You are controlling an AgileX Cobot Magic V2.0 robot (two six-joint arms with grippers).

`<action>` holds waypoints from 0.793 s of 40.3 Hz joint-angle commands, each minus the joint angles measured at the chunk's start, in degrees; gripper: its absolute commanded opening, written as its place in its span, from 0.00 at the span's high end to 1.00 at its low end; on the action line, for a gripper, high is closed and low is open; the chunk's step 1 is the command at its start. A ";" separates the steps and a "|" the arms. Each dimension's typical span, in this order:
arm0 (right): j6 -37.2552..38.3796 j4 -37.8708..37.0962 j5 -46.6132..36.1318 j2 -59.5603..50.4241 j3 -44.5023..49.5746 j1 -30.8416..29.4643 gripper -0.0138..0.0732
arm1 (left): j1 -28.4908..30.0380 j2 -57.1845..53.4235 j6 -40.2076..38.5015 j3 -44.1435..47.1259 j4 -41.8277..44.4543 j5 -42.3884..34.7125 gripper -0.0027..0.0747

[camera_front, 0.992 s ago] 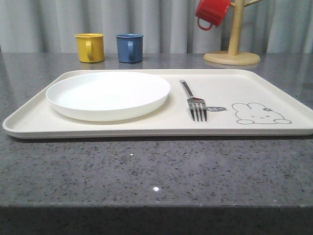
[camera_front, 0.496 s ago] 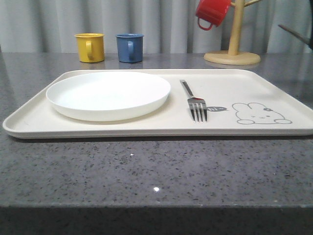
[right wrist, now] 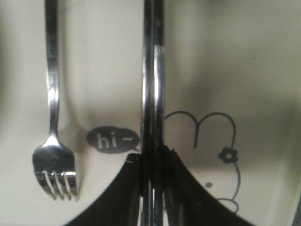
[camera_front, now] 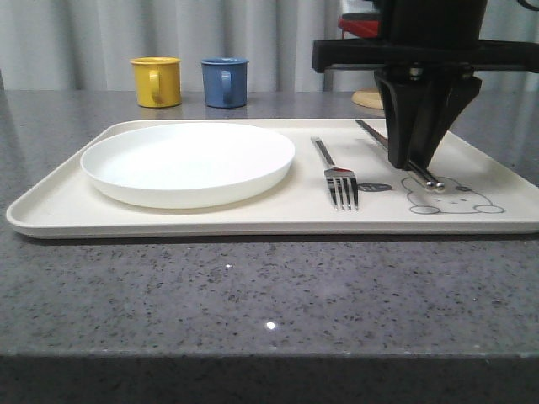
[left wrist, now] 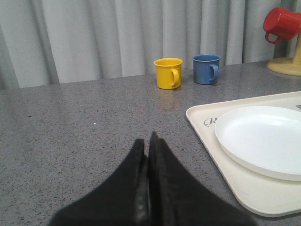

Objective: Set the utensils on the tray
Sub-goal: 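Place the chopsticks on the tray beside the fork and release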

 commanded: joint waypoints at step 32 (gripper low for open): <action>2.20 -0.82 -3.71 -0.30 -1.81 -0.14 0.60 | -0.36 0.57 -0.53 -1.33 -0.61 -4.65 0.99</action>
